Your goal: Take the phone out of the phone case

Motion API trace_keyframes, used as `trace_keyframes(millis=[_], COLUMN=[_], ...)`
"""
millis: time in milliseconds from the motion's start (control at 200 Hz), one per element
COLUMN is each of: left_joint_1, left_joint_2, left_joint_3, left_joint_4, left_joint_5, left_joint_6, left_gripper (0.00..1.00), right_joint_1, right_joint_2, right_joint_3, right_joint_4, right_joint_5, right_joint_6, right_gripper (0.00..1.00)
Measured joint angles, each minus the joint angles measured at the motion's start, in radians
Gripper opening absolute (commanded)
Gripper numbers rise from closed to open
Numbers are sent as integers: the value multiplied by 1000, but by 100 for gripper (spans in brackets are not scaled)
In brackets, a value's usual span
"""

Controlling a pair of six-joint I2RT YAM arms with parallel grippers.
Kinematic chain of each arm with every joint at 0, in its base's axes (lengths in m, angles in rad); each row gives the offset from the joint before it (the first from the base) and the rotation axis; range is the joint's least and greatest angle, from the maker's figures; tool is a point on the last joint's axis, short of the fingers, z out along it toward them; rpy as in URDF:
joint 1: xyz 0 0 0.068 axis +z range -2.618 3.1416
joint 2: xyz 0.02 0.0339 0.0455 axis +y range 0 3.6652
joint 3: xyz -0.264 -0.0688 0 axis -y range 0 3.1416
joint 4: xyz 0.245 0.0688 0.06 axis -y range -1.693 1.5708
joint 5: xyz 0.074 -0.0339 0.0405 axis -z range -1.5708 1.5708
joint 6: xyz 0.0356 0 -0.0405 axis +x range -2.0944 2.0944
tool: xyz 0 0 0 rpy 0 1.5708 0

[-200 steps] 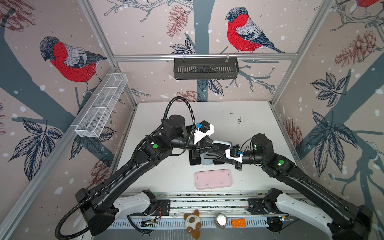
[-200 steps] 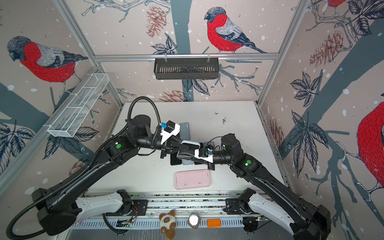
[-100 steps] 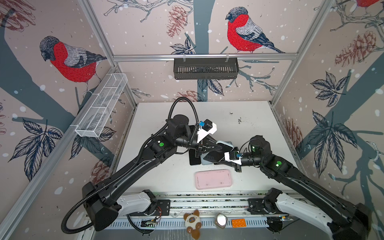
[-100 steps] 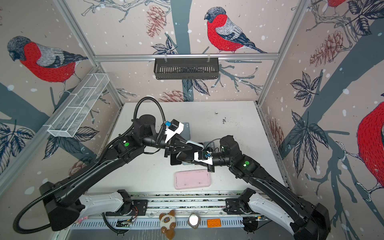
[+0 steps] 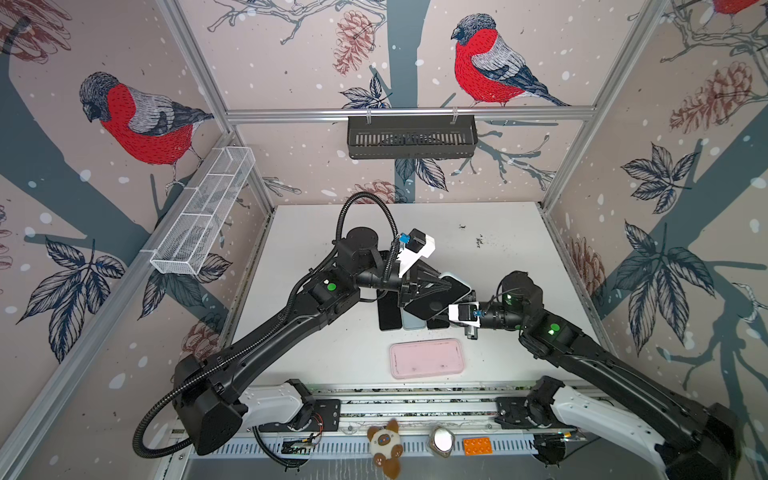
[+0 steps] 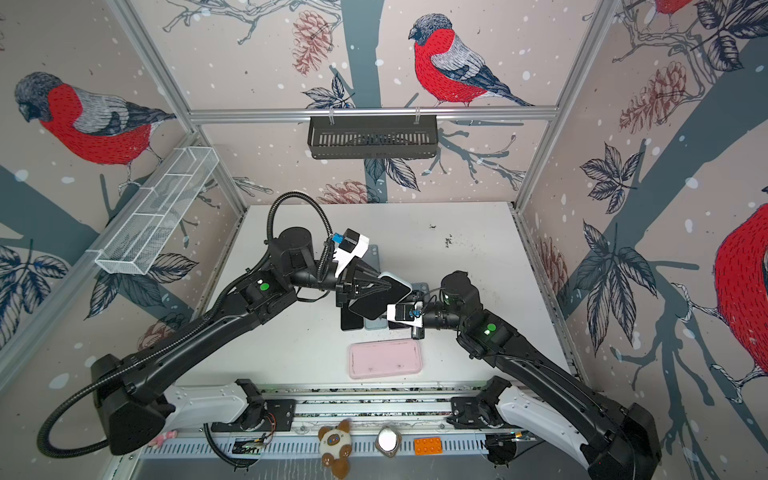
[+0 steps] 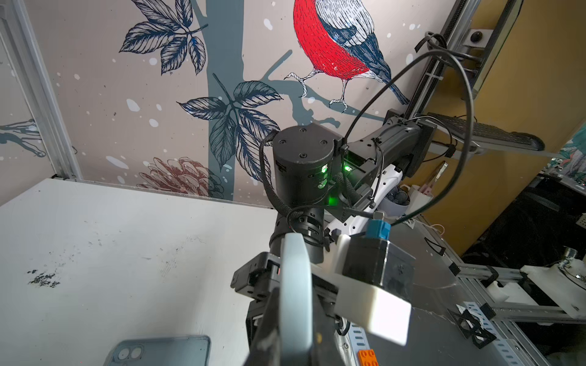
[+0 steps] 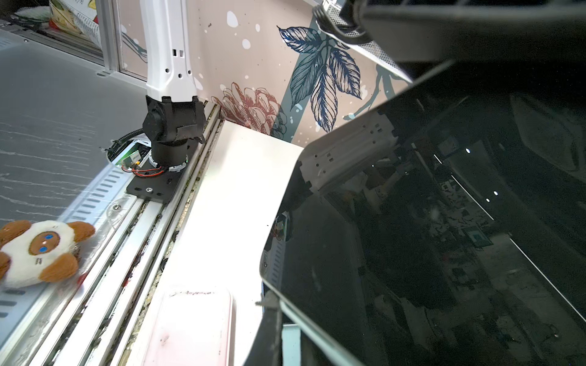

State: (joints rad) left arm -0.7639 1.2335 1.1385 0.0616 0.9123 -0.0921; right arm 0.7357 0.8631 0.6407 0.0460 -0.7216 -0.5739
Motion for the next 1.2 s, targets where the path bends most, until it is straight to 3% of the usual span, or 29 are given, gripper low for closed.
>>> trace_keyframes(millis=[245,320,500,605,655,765,900,1071,1201], left_joint_1=[3,4,50,82,83,88,90,77,20], left_joint_2=[-16,-24,-92,-141,-163,-211,-246,-267,-316], left_joint_3=[-10,-29,-132,-188,-204,-253,-361,-502,-554], left_joint_4=[16,30,124,209,241,313,421,535,588], left_joint_5=[-5,-25,-52,-146,-202,-340,-529,-724,-849], left_joint_6=[-40,-53,-173,-272,-321,-467,-715,-1014,-1121], left_gripper=[0,0,0,0,0,0,0,0,0], right_joint_1=[-7,-14,-25,-31,-31,-34,-46,-34,8], right_joint_2=[-24,-25,-67,-159,-212,-296,-320,-285,-275], right_joint_3=[-45,-49,-98,-209,-274,-351,-290,-261,-336], right_joint_4=[122,156,291,394,446,494,449,468,545], right_joint_5=[11,24,136,206,246,352,459,409,380], right_joint_6=[43,78,199,325,400,581,859,1158,1323], right_gripper=[1,6,32,54,59,62,62,62,62])
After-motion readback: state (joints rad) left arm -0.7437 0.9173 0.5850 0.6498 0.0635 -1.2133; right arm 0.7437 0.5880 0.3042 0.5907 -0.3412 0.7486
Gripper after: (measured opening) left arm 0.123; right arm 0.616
